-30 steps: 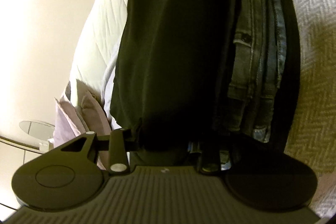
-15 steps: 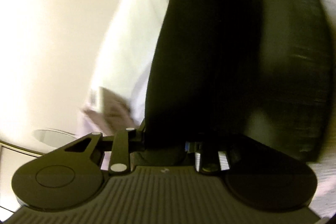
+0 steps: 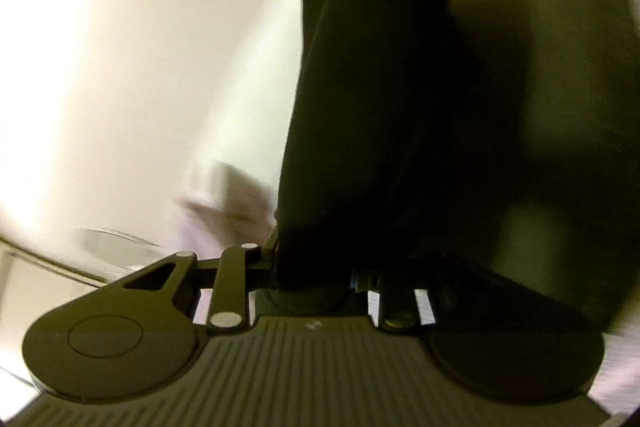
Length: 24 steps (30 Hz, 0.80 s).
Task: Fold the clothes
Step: 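Lower the black jacket onto the stack of folded jeans with both grippers, then open both grippers and pull them back from the stacked clothes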
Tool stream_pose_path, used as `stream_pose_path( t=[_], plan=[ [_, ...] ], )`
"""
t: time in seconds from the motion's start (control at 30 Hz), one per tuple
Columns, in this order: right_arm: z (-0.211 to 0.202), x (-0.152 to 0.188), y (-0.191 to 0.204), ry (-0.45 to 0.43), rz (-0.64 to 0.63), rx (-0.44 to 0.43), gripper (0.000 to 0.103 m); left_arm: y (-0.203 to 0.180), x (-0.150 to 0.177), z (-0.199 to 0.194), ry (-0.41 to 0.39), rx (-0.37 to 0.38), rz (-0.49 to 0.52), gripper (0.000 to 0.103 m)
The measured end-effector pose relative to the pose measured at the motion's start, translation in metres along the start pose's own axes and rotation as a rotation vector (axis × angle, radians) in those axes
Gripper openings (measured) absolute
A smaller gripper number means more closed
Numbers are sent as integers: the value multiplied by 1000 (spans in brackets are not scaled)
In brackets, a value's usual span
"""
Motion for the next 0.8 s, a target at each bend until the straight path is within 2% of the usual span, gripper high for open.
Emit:
stream_pose_path(
  t=[0.07,0.17,0.27,0.4,0.47,0.53,0.67,0.73,0.8],
  plan=[
    [3,12,54,21,-36,-110,40,-51,29,1,44,74,43,29],
    [0,19,95,29,-85,-121,42,-62,39,-6,37,41,21,28],
    [-10,25,88,36,-50,-107,42,-54,38,-15,31,23,5,28],
    [2,20,90,38,-73,-111,43,-58,29,-15,44,47,6,29],
    [20,19,107,52,-96,-119,44,-76,-31,32,47,58,24,30],
    [20,17,111,69,-95,-111,44,-93,-7,39,47,61,18,31],
    [16,14,111,83,-23,-134,44,-81,-12,44,44,72,26,35],
    [18,16,119,81,-68,-140,44,-82,-14,43,50,65,33,35],
    [21,16,119,83,-102,-141,49,-78,-19,47,62,49,39,38]
  ],
)
Point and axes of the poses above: each gripper's, at about its wrist camera, not at the fingertips, and z roughly the way its jaws point, y to its left, x to its underside, the point moved 8 cm from there along z, roughly the way its jaws point, and after that the axes turned 13 degrees about -z, right-handed, at the moved point
